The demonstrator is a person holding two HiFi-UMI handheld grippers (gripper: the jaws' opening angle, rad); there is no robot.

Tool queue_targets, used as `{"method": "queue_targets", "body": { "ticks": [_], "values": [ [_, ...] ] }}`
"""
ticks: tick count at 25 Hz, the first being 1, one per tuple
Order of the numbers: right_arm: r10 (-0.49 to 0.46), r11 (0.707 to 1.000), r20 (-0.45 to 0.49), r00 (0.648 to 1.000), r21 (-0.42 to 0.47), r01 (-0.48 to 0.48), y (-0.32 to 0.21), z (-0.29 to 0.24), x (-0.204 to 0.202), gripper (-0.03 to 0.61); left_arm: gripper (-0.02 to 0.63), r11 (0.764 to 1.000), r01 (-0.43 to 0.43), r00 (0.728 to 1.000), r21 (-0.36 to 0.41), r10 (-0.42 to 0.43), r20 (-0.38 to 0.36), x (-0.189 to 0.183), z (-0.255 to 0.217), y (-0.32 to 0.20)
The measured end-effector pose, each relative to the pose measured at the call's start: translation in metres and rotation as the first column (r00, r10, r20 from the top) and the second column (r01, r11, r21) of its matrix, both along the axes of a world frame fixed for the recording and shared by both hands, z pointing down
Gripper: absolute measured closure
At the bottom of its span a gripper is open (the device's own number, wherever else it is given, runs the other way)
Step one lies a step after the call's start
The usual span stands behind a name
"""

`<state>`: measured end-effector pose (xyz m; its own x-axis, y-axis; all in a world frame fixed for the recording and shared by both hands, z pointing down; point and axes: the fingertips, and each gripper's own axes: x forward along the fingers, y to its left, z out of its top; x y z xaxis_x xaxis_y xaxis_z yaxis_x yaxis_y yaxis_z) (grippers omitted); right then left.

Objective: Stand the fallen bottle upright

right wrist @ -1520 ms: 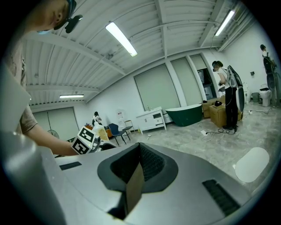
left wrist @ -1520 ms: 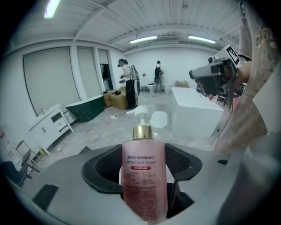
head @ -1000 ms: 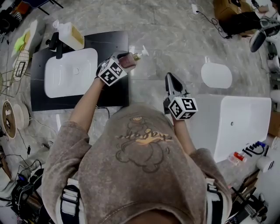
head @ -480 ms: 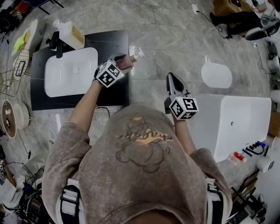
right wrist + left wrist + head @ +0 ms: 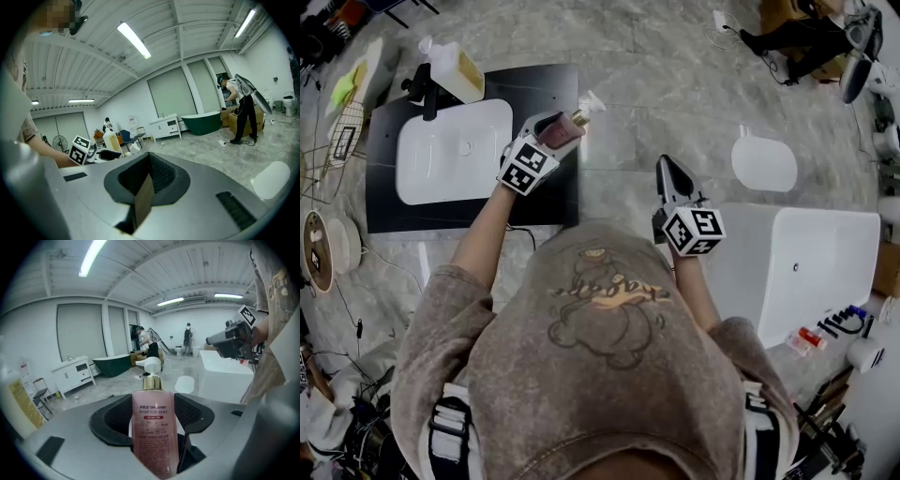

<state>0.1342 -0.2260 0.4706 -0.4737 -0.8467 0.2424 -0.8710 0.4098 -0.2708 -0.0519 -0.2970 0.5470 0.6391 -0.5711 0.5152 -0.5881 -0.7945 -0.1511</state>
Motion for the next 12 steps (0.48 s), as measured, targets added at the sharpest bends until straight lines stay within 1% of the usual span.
{"method": "queue_targets", "body": {
  "ticks": [5,12],
  "values": [
    [-0.034,0.999,-0.013,0.999,0.005,0.034,0.003,-0.003,-0.009,0.580,0.321,0.995,0.076,0.994,0.060,-0.070,-0.085,-0.012,-0.020,0.005],
    [-0.102,0.995,-0.035,0.994,0.009,0.103,0.001,-0.004,-0.032,0.578,0.322,0.985,0.144,0.982,0.098,-0.130,-0.139,-0.035,-0.034,0.016]
  ]
}}
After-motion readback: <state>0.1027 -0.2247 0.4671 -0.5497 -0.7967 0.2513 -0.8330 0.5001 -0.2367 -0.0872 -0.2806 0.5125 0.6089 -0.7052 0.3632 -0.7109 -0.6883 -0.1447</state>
